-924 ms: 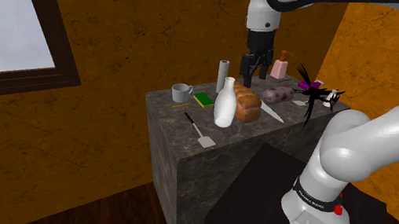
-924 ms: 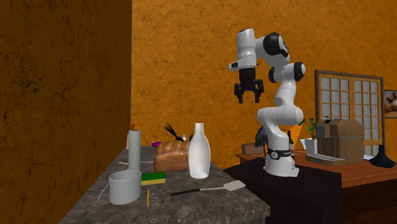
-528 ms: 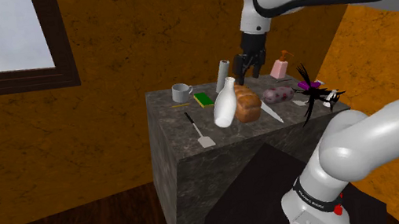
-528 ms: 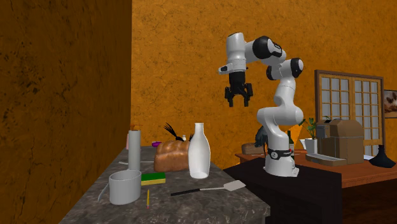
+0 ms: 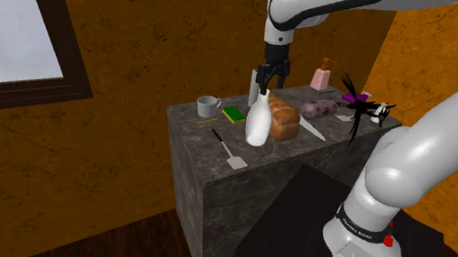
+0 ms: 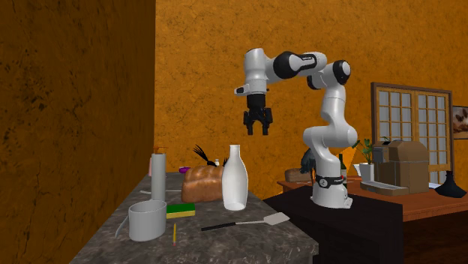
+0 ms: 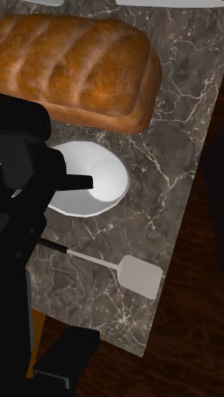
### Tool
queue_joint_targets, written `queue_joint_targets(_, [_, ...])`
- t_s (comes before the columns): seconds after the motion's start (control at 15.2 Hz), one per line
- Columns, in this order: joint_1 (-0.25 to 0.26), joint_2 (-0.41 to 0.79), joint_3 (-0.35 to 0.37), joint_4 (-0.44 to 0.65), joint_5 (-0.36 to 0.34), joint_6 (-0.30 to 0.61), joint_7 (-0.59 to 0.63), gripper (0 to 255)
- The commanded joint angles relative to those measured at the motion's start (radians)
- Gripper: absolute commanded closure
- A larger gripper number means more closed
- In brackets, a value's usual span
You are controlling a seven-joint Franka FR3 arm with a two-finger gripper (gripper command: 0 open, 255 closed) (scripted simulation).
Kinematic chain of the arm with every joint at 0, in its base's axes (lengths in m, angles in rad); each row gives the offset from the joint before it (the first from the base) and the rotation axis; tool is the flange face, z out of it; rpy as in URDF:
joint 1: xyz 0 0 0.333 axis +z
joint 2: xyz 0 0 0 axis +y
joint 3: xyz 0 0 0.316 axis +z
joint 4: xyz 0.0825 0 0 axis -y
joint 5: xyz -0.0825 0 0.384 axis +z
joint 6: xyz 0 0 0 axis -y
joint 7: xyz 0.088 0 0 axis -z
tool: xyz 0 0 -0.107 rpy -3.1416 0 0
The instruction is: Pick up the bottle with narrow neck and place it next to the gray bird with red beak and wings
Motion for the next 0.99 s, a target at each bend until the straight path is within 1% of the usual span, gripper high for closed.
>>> queue_joint_targets(0.0, [-0.009, 0.063, -0.028, 0.029, 0.002, 0.043, -0.030, 0])
queue_joint_targets(0.4, [-0.029, 0.266, -0.091, 0.164, 0.047, 0.131, -0.111, 0])
queue_joint_targets(0.92, [-0.031, 0.297, -0.095, 0.091, 0.054, 0.233, -0.117, 0])
